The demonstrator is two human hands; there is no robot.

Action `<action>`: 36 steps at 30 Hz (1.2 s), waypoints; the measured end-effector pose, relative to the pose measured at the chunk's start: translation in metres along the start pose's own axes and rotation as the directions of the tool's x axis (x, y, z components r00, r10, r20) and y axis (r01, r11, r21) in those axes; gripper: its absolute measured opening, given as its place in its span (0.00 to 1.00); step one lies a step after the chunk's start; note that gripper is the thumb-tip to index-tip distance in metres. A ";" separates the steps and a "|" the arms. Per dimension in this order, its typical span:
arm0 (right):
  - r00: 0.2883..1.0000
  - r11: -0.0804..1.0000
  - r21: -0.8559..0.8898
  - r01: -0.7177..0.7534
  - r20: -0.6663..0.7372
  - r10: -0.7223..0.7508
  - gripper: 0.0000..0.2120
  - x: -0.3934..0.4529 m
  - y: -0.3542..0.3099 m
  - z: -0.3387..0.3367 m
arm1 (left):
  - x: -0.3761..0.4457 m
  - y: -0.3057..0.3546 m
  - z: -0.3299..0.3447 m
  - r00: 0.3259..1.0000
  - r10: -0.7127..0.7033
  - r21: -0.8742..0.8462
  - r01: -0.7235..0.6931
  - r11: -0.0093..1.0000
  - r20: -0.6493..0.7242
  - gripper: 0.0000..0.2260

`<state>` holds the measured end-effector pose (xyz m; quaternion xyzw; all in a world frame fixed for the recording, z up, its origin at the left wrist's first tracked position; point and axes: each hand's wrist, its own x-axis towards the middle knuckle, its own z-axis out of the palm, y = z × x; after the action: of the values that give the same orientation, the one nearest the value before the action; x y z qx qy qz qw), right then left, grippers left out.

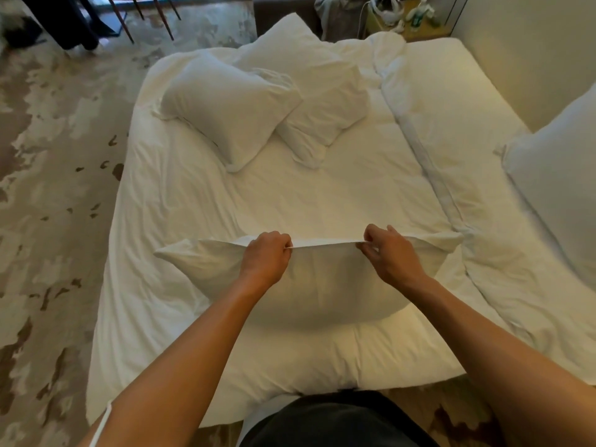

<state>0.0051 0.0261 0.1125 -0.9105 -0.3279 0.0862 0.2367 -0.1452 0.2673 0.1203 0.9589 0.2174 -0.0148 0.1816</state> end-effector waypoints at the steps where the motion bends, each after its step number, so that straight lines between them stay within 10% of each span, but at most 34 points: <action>1: 1.000 1.000 0.006 -0.018 0.015 0.018 0.11 -0.001 0.000 0.001 | 0.000 -0.001 0.001 1.000 0.003 0.021 -0.003 1.000 0.000 0.09; 15: 0.993 0.987 -0.110 -0.118 0.008 0.119 0.10 -0.019 0.003 0.003 | -0.008 -0.045 0.010 0.971 -0.113 0.076 0.099 0.992 0.209 0.11; 36: 0.987 0.972 -0.188 -0.142 0.052 0.154 0.10 -0.032 0.009 0.025 | -0.006 -0.088 0.022 0.999 -0.043 -0.022 0.043 0.999 0.016 0.13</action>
<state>-0.0221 0.0092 0.0864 -0.9470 -0.2732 0.1034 0.1338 -0.1867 0.3314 0.0706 0.9517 0.2368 -0.0238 0.1937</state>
